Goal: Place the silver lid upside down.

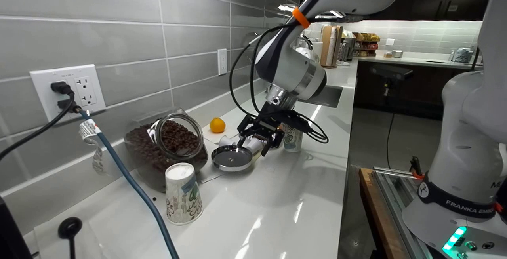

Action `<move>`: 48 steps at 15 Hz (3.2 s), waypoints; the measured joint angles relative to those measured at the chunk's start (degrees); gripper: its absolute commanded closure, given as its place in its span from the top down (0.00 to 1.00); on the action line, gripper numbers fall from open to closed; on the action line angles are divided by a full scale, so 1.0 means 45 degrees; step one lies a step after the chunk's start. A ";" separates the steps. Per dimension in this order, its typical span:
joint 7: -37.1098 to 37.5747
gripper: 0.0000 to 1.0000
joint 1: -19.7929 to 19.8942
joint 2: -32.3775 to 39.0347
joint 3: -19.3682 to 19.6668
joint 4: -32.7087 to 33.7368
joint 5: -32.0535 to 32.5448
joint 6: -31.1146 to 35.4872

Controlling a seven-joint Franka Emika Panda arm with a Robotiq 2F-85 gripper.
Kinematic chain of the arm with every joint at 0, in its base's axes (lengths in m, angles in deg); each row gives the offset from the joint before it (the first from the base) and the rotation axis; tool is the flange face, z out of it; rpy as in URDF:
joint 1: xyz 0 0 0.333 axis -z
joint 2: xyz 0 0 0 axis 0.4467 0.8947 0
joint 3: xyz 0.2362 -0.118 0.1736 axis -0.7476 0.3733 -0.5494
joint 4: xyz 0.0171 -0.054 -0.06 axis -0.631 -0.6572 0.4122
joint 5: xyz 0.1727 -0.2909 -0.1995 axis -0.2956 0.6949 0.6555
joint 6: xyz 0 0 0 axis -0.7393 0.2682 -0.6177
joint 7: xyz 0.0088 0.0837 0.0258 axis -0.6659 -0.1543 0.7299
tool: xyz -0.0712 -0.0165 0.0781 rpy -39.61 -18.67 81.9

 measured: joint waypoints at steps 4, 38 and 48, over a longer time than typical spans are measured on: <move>-0.0221 1.00 0.0000 0.0547 -0.0076 0.0441 -0.0205 0.0032; -0.2330 0.03 -0.1113 0.0308 -0.1307 0.0583 -0.1724 0.2927; -0.2561 0.03 -0.3630 -0.0328 -0.1650 -0.2043 -0.1614 1.0238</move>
